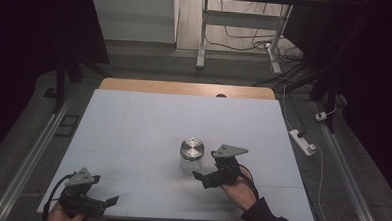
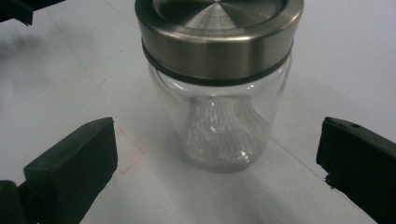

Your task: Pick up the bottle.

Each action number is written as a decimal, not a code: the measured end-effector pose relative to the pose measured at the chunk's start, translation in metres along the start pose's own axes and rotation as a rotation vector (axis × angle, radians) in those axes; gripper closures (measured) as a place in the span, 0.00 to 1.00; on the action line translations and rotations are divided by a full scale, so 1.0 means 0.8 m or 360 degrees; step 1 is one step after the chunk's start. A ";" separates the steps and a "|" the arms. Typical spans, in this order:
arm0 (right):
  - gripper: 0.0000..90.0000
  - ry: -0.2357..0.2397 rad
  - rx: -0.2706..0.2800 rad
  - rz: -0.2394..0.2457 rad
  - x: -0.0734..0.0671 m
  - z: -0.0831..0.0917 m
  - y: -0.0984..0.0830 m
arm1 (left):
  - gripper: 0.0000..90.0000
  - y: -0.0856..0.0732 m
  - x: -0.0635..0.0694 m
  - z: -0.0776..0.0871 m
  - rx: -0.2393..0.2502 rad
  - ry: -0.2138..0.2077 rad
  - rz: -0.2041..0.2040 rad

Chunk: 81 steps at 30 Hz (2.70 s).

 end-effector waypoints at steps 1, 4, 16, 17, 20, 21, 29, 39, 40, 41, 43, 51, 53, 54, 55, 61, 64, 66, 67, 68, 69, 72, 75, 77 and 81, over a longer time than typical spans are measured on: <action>0.00 -0.0007 -0.0007 0.0008 0.000 -0.002 0.000 | 0.00 0.000 0.000 0.000 0.0000 0.0000 0.0000; 0.00 -0.0013 -0.0028 0.0025 0.000 -0.009 0.002 | 0.00 0.000 0.000 0.000 0.0002 -0.0002 -0.0001; 0.00 0.0033 -0.0029 0.0056 0.001 -0.036 0.015 | 0.00 0.000 0.000 0.000 0.0005 -0.0004 -0.0003; 0.00 0.0033 -0.0028 0.0066 0.001 -0.039 0.016 | 0.00 0.000 0.000 0.000 0.0005 -0.0006 -0.0004; 0.00 0.0029 -0.0020 0.0092 -0.001 -0.046 0.019 | 0.00 0.000 0.000 0.000 0.0006 -0.0005 -0.0005; 0.00 0.0026 -0.0023 0.0100 -0.001 -0.048 0.020 | 0.00 0.000 0.000 0.001 0.0006 -0.0008 -0.0005; 0.00 -0.0007 -0.0033 0.0113 0.004 -0.058 0.021 | 0.00 0.000 0.001 0.001 0.0007 -0.0012 -0.0006; 0.12 0.0035 -0.0003 0.0099 0.006 -0.061 0.022 | 0.00 0.000 0.001 0.000 0.0006 -0.0012 -0.0010; 0.13 0.0057 -0.0003 0.0108 0.005 -0.061 0.022 | 0.00 0.000 0.001 0.000 0.0005 -0.0012 -0.0010; 0.14 0.0045 0.0002 0.0122 0.004 -0.061 0.022 | 0.00 0.000 0.001 0.000 0.0005 -0.0012 -0.0010; 0.15 0.0025 0.0002 0.0151 0.004 -0.061 0.022 | 0.00 0.000 0.001 0.000 0.0004 -0.0012 -0.0012; 0.16 -0.0021 0.0001 0.0171 0.001 -0.060 0.022 | 0.00 0.000 0.002 0.000 0.0006 -0.0017 -0.0016; 0.16 -0.0023 0.0001 0.0176 0.001 -0.059 0.023 | 0.00 0.000 0.002 0.000 0.0006 -0.0017 -0.0016; 0.16 -0.0024 -0.0001 0.0175 0.001 -0.059 0.023 | 0.00 0.000 0.002 0.000 0.0006 -0.0017 -0.0016; 0.16 -0.0024 -0.0002 0.0177 0.001 -0.059 0.023 | 0.00 0.000 0.002 0.000 0.0006 -0.0017 -0.0017; 0.16 -0.0022 -0.0006 0.0201 -0.001 -0.058 0.023 | 0.00 0.000 0.002 0.000 0.0007 -0.0016 -0.0019; 0.16 -0.0008 -0.0001 0.0199 -0.003 -0.056 0.026 | 0.00 0.000 0.002 0.001 0.0008 -0.0016 -0.0018; 0.16 -0.0007 0.0005 0.0196 -0.004 -0.054 0.027 | 0.00 0.000 0.002 0.001 0.0009 -0.0017 -0.0020; 0.16 -0.0003 0.0009 0.0192 -0.005 -0.052 0.028 | 0.00 0.000 0.002 0.001 0.0009 -0.0017 -0.0019; 0.16 -0.0001 0.0012 0.0185 -0.005 -0.051 0.029 | 0.00 0.000 0.002 0.001 0.0009 -0.0017 -0.0020; 0.16 0.0000 0.0018 0.0181 -0.005 -0.050 0.030 | 0.00 0.000 0.002 0.001 0.0009 -0.0017 -0.0020; 0.16 0.0008 0.0027 0.0165 -0.006 -0.046 0.033 | 0.00 0.000 0.002 0.001 0.0009 -0.0017 -0.0021; 0.16 0.0018 0.0035 0.0164 -0.008 -0.042 0.036 | 0.00 0.000 0.002 0.001 0.0011 -0.0019 -0.0020; 0.16 0.0021 0.0043 0.0178 -0.011 -0.039 0.038 | 0.00 0.000 0.002 0.001 0.0012 -0.0018 -0.0021; 0.16 0.0042 0.0065 0.0171 -0.017 -0.031 0.044 | 0.00 0.000 0.002 0.001 0.0012 -0.0019 -0.0024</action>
Point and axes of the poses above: each handheld gripper's, and its own axes: z roughly backward along the jaws, y roughly out of its top, x roughly to its right, the point moved 7 cm from there along -z, roughly forward along the jaws, and after that the axes turned 3 degrees about -z, right-handed, at the moved point
